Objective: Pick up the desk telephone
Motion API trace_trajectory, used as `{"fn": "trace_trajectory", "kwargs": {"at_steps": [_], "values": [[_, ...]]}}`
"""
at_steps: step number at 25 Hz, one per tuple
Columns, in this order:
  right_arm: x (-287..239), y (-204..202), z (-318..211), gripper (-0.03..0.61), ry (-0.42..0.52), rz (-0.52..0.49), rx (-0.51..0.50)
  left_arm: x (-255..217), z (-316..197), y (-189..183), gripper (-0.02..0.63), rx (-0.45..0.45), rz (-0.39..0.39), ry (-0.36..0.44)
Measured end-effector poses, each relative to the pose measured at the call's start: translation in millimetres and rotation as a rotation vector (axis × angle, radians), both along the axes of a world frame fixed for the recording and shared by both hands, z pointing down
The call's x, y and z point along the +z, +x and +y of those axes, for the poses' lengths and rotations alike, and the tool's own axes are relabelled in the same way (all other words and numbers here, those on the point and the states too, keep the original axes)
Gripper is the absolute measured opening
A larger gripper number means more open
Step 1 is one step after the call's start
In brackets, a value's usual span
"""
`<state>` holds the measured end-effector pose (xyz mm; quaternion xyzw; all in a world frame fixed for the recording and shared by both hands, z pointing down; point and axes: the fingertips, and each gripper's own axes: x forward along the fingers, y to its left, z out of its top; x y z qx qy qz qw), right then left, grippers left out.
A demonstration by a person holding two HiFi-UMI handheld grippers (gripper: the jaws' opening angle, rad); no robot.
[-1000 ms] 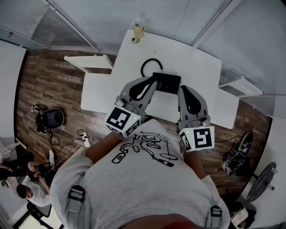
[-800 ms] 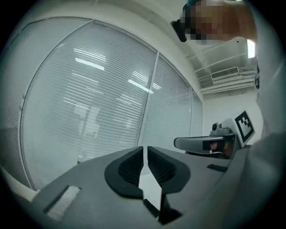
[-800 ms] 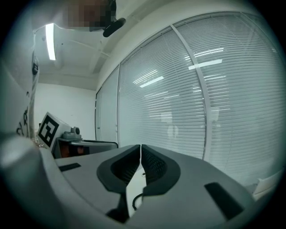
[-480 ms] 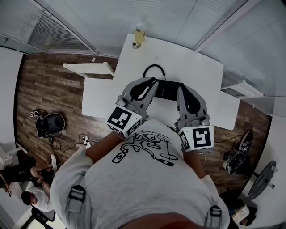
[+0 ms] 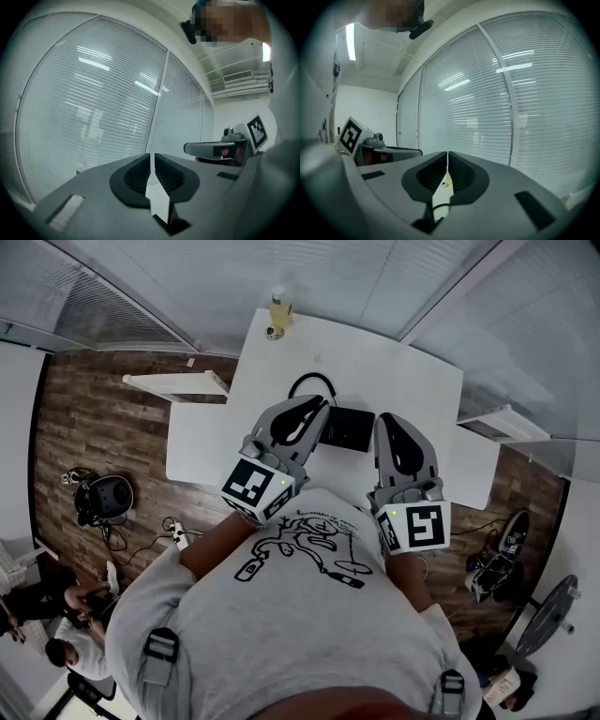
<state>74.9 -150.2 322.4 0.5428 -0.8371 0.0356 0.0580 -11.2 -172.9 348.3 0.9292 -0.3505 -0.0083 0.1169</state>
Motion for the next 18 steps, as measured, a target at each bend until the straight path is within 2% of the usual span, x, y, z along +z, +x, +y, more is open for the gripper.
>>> {"fn": "trace_trajectory", "kwargs": {"at_steps": [8,18], "values": [[13,21,-5,0.009,-0.031,0.007,-0.003,13,-6,13,0.028,-0.018,-0.014,-0.026],[68,32,-14,0.011,-0.146,-0.002,-0.019,60,-13,19,0.031,0.01,-0.059,-0.114]]}}
